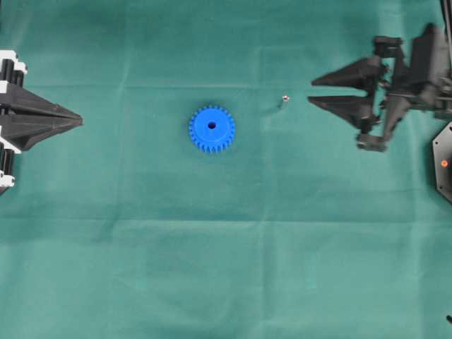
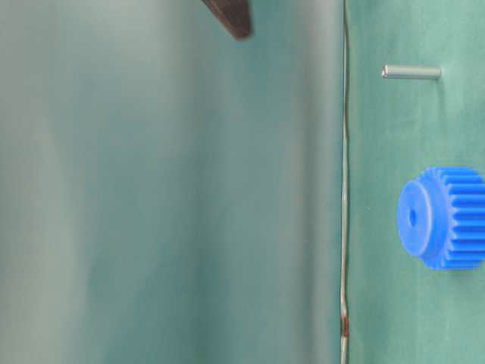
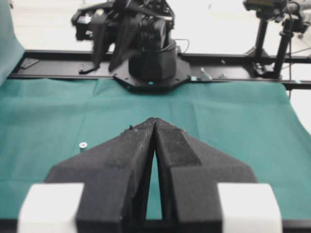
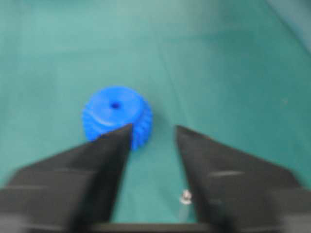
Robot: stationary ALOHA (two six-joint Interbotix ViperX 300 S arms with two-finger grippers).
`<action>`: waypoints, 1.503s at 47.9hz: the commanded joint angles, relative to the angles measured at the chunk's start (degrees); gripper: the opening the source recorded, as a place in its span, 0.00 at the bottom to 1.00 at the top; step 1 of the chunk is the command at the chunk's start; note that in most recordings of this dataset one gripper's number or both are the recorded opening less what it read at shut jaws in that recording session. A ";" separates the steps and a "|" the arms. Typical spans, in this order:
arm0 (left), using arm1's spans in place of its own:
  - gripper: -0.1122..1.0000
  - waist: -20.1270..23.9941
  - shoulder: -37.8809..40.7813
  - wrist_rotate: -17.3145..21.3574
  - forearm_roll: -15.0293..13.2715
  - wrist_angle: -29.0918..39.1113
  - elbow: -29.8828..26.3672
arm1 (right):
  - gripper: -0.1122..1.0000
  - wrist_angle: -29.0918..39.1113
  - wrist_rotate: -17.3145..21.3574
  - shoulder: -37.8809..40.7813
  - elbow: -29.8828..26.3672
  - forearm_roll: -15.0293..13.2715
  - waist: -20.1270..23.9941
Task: Insert the shaft placed at a random location into the center hole of the medium gear at another random location.
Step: 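Move the right gripper toward the small silver shaft, then lower the right gripper and close it on the silver shaft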
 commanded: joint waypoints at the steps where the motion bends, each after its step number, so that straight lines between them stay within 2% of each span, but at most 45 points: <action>1: 0.10 0.09 0.44 -0.09 0.18 -0.09 -1.41 | 0.69 -2.90 0.35 5.19 -2.11 0.18 -1.23; 4: 0.10 0.18 0.44 -0.09 0.18 0.09 -1.49 | 0.85 -4.75 0.26 8.96 -2.64 0.18 -1.76; 6: 0.10 0.18 0.44 -0.09 0.18 0.26 -1.41 | 0.91 -5.89 0.26 11.25 -2.90 0.09 -2.02; 13: 0.10 0.18 0.44 -0.09 0.18 0.62 -1.49 | 0.82 -8.26 0.26 18.19 -4.04 0.18 -2.46; 25: 0.10 0.53 0.44 -0.09 0.18 0.79 -1.49 | 0.83 -10.37 0.26 23.99 -4.04 0.53 -3.96; 42: 0.10 1.58 0.44 -0.09 0.18 1.23 -1.41 | 0.80 -11.95 0.26 26.72 -3.43 0.88 -4.22; 47: 0.10 1.58 0.44 -0.09 0.18 1.23 -1.41 | 0.76 -12.04 0.26 26.72 -3.25 0.88 -4.31; 50: 0.10 1.58 0.44 -0.09 0.09 1.23 -1.41 | 0.69 -12.04 0.26 26.72 -3.34 0.88 -4.31; 60: 0.10 1.58 0.44 -0.09 0.18 1.32 -1.41 | 0.23 -12.13 0.26 26.72 -3.16 0.70 -4.31; 72: 0.10 1.58 0.44 -0.18 0.18 1.41 -1.41 | 0.22 -11.95 0.26 26.72 -3.25 0.70 -4.31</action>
